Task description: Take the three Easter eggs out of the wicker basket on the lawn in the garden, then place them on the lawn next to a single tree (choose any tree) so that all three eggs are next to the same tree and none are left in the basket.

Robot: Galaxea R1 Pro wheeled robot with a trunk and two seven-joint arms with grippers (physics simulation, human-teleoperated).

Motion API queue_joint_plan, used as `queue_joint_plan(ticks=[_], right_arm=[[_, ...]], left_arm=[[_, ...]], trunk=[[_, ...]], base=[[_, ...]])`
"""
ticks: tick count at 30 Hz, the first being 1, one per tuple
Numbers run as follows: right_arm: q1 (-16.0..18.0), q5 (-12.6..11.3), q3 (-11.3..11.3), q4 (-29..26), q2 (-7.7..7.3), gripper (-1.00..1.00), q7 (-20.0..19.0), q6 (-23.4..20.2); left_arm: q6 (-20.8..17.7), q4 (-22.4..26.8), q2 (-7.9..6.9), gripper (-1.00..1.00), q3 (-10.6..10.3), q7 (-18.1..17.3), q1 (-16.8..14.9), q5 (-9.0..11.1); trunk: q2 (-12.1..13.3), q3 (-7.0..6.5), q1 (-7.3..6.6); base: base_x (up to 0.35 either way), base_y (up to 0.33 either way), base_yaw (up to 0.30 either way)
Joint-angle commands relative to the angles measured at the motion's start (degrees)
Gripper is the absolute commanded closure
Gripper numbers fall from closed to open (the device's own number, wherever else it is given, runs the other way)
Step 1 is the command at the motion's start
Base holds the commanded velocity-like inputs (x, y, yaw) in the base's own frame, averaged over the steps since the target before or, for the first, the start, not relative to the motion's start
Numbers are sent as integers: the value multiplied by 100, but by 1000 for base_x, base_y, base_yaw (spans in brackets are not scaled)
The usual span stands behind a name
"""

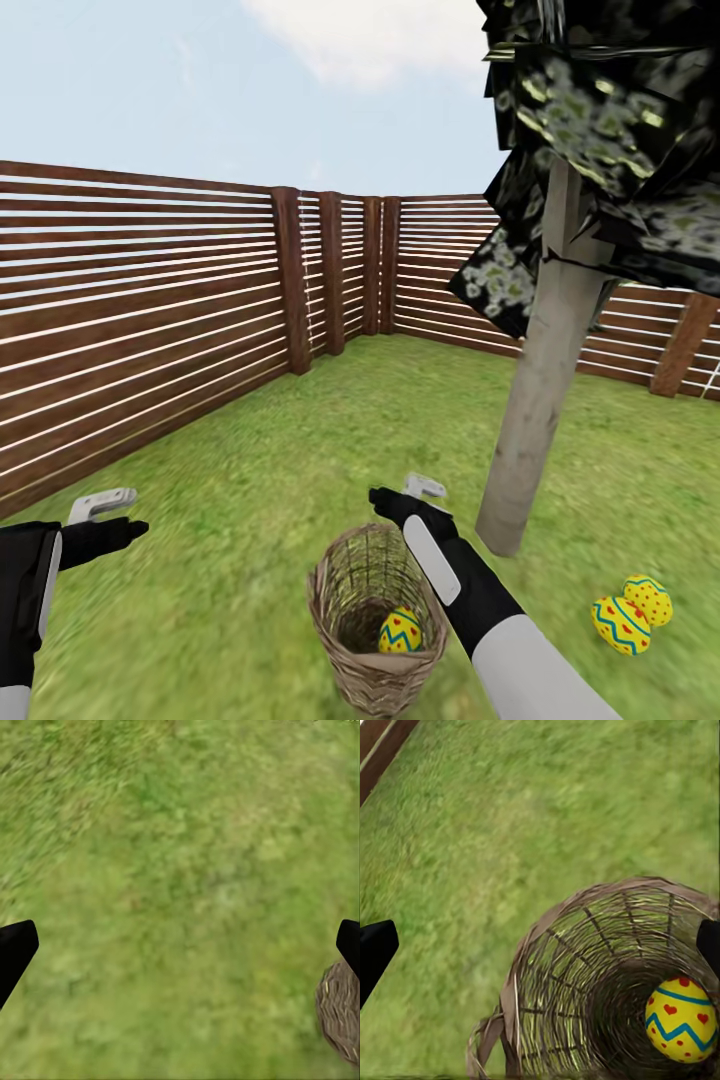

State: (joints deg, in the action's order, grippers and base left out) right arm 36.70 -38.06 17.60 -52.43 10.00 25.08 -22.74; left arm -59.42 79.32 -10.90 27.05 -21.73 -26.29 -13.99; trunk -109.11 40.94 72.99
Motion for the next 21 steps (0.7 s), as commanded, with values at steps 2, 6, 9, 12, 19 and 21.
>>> queue_joint_plan(ticks=[2,6,9,12,19,21], right_arm=[[16,-69,-19,151,0,-100,327,-360],[92,-311,-81,445,0,-100,635,-1039],[139,-431,-93,530,0,-100,745,-1226],[156,-503,-104,571,0,-100,901,-1296],[155,-660,-111,569,0,-100,1097,-1269],[156,-667,-114,564,0,-100,1105,-1260]], left_arm=[[-17,5,0,-100,3,-60,-5,-60],[-17,5,0,-100,2,-60,-3,-60],[-17,5,0,-100,2,-60,-4,-60],[-21,5,0,-100,2,-60,-7,-60],[-25,5,0,-100,10,-60,-4,-60],[-26,5,-3,-100,12,-60,-6,-60]], trunk=[[-3,6,1],[-3,6,1],[-3,6,1],[-3,6,1],[-3,6,1],[-3,6,1]], base=[[156,0,-1],[144,0,0],[99,0,0],[29,0,0],[-114,111,0],[-157,153,0]])
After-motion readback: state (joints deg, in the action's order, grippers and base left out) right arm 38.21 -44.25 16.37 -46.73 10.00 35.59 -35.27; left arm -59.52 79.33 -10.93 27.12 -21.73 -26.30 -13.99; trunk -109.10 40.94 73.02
